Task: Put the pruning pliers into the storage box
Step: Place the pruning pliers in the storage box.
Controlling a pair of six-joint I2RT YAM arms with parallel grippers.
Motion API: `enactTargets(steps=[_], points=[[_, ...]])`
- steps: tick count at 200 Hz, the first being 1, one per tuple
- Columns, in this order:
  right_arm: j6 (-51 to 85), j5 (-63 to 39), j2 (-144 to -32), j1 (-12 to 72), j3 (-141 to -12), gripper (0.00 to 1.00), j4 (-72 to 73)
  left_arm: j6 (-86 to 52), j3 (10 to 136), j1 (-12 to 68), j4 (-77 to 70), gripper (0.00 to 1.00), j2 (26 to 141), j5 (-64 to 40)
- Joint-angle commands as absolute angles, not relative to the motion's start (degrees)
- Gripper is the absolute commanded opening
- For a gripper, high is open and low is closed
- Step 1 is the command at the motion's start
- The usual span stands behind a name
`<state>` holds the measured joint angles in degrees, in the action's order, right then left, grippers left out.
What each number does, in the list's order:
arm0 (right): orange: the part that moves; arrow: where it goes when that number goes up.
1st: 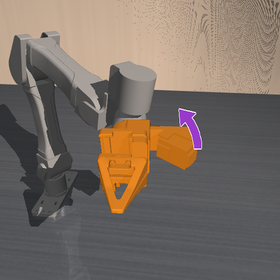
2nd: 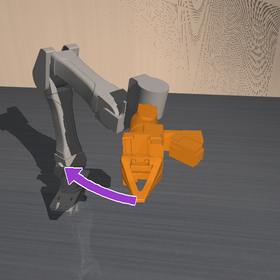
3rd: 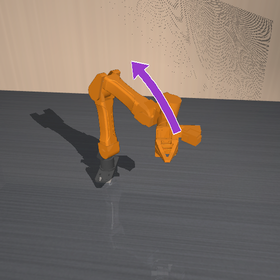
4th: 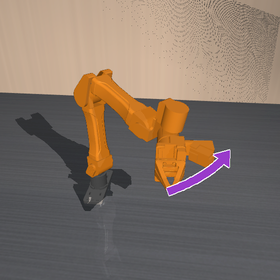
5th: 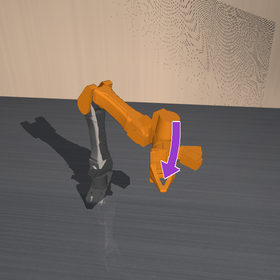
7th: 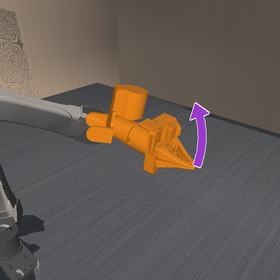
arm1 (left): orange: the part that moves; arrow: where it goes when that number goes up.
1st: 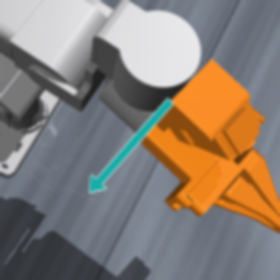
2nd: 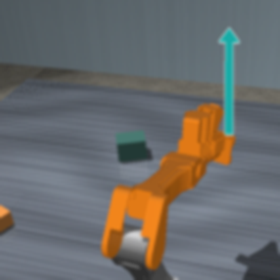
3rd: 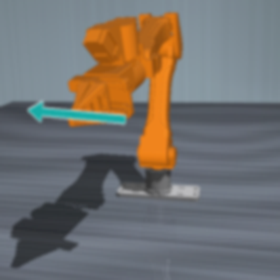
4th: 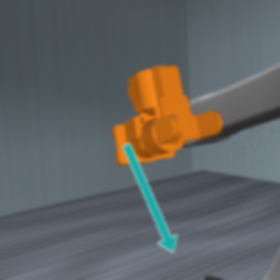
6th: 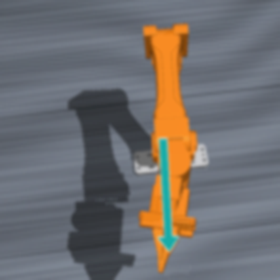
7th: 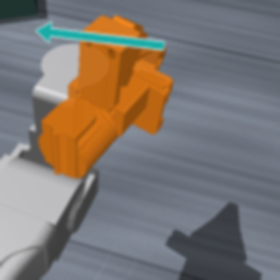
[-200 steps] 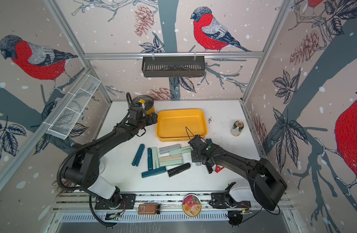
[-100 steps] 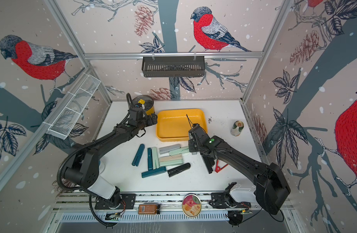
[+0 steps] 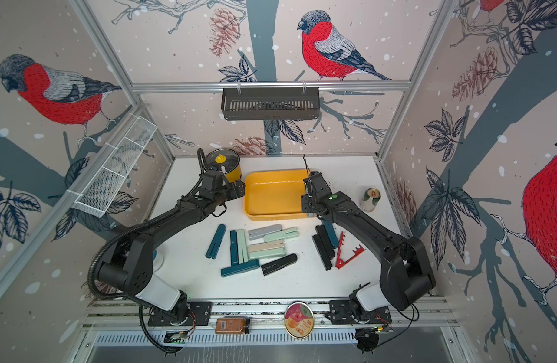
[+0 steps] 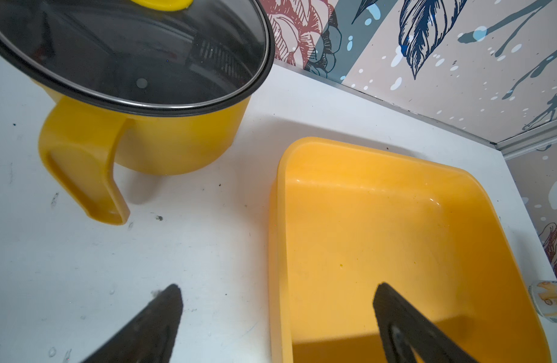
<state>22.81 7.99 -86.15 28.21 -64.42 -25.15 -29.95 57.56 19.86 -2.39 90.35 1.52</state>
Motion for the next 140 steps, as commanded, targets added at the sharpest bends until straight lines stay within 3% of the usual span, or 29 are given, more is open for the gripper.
enactTargets(steps=[1, 140], points=[[19.0, 10.0, -89.9, 26.8, -67.2, 0.2, -22.9, -30.1, 57.5, 19.8, -4.1, 0.95, 89.6, 2.0], [16.1, 12.3, -111.2, 24.0, -80.9, 0.19, -24.3, -28.4, 56.2, 19.8, -1.1, 0.95, 87.6, 6.4]])
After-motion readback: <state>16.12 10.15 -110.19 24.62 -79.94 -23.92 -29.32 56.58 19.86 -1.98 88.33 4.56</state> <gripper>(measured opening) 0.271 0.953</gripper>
